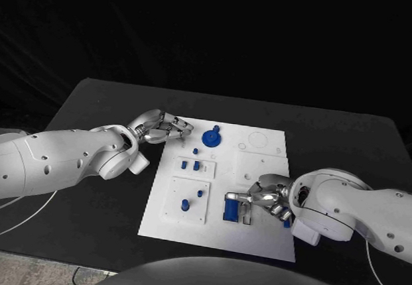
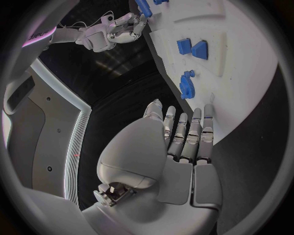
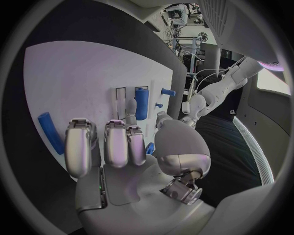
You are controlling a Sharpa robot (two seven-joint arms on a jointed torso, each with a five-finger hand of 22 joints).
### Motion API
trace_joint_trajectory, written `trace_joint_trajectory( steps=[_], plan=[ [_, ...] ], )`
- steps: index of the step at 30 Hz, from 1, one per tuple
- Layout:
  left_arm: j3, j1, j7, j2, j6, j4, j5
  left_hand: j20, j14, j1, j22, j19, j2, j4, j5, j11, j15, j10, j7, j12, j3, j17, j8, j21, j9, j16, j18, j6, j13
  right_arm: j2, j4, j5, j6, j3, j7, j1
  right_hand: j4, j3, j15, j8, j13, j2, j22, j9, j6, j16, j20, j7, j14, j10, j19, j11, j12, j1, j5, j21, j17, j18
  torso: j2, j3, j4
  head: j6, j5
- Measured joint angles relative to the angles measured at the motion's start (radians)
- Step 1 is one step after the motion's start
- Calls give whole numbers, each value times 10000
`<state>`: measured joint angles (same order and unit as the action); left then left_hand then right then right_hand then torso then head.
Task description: Assemble the parts on the task board
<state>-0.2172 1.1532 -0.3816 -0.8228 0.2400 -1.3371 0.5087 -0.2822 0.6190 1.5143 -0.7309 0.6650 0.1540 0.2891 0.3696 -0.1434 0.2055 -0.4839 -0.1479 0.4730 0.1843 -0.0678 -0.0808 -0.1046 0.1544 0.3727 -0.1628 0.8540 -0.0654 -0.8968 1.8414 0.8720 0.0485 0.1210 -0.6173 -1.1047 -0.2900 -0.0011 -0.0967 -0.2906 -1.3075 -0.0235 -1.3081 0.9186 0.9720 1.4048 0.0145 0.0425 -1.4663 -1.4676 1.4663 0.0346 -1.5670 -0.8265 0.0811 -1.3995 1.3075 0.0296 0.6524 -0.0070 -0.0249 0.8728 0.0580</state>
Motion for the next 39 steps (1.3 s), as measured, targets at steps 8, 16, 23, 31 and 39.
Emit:
trace_joint_trajectory(
  steps=[8,16,23,31,39],
  plan=[
    [1,-2,3,-18,-11,-9,0,0,0,0,-1,0,0,0,0,0,0,0,0,0,0,0,0,0,0,0,1,0,0,-426,226,-93,218,9,135,-14,70,-70,0,-188,0,-69,0,94,68,39,0,-68,0,0,0,0,0,-69,197,0,-1,-1,6,5,1,0,52],
    [-1,-5,3,-68,-12,-18,-1,0,0,0,-1,0,0,0,0,0,0,0,-37,0,0,-1,0,0,0,0,0,37,0,-1163,544,-569,497,-45,584,-627,110,-110,0,-188,1,-120,1,89,-3,136,0,-67,0,0,0,0,0,-312,468,-117,7,0,0,5,4,0,59],
    [-1,-6,4,-62,-11,-18,-1,0,0,0,-1,0,0,0,0,1,0,0,-38,0,0,-1,0,0,0,0,0,37,0,-1665,534,-883,593,-55,724,-954,227,-159,0,-182,1,-174,2,-39,-94,136,0,-26,0,0,0,0,0,-893,1781,-117,6,-1,-13,-8,4,0,4],
    [-1,-8,9,-54,-11,-16,-1,0,0,30,6,0,29,0,0,1,0,1,-37,0,0,-1,1,0,0,0,-1,37,0,-2073,399,-214,64,10,374,-914,944,197,0,45,1,145,3,-341,-151,136,0,6,0,0,0,0,0,-2017,4223,-117,5,0,-12,-13,-1,0,-42],
    [-1,-9,17,-77,-12,-26,-1,0,0,40,8,0,39,0,0,1,0,1,-37,-1,0,-2,1,0,1,0,-1,37,0,-2339,514,1597,-345,32,50,-795,1011,209,0,-35,1,186,4,-329,103,255,-1,-77,0,0,0,0,0,-2057,4217,-352,4,0,-8,-5,0,0,-22]
  ],
)
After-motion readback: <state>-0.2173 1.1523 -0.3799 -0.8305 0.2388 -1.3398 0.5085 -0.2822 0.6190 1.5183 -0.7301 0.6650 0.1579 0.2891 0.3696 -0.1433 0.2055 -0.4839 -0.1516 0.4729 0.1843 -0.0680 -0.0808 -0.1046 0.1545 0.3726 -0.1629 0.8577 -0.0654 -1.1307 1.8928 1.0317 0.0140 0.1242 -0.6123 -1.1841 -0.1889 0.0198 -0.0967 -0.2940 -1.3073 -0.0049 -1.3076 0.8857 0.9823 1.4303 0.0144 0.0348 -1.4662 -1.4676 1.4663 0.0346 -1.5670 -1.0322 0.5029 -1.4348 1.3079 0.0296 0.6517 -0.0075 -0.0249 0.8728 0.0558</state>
